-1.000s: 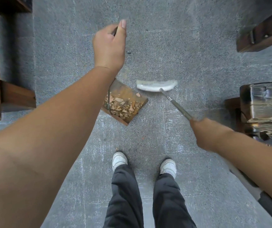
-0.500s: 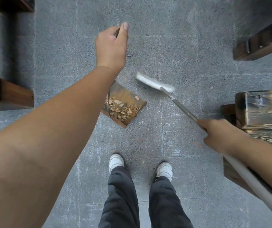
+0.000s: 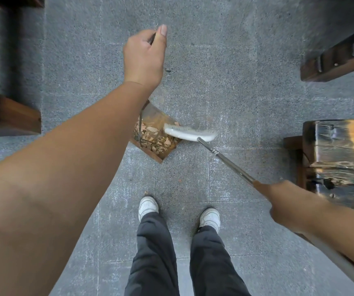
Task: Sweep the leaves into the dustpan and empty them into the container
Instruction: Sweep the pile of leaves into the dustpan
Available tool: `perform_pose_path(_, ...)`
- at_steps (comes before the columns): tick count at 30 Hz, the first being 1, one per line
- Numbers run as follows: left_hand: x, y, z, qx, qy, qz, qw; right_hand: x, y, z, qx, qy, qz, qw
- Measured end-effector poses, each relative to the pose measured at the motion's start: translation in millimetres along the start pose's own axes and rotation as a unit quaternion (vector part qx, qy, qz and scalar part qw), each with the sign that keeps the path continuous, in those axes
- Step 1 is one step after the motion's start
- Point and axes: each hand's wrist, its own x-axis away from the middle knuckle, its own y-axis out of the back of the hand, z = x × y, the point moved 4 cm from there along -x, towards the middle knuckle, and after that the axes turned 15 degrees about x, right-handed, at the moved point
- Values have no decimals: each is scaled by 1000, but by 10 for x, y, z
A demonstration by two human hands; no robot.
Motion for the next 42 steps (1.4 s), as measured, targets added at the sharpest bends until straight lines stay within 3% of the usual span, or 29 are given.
perform_pose_path(7,313,275,-145,81,44,77,993,180,4,-280,-32,-53,-18,998)
perform_pose_path(15,582,751,-147,171,97,27,980,-142,166,-291,-41,-58,-49,996)
perform_pose_path(21,637,661,-158,145,111,53,982,-419,190,-18,-15,-60,-73,995)
perform_pose_path(25,569,621,-118,140,115,48,982,-382,39,259,41,-17,-61,997)
perform_pose_path(30,472,675,-47,128,118,27,984,-32,-193,140,-25,48,-16,998)
perform_pose_path(35,600,549,51,99,102,64,988,56,-120,-70,-46,-4,-24,999)
perform_pose_path(42,479,475,50,80,99,48,991,-626,364,88,-29,-51,-77,995)
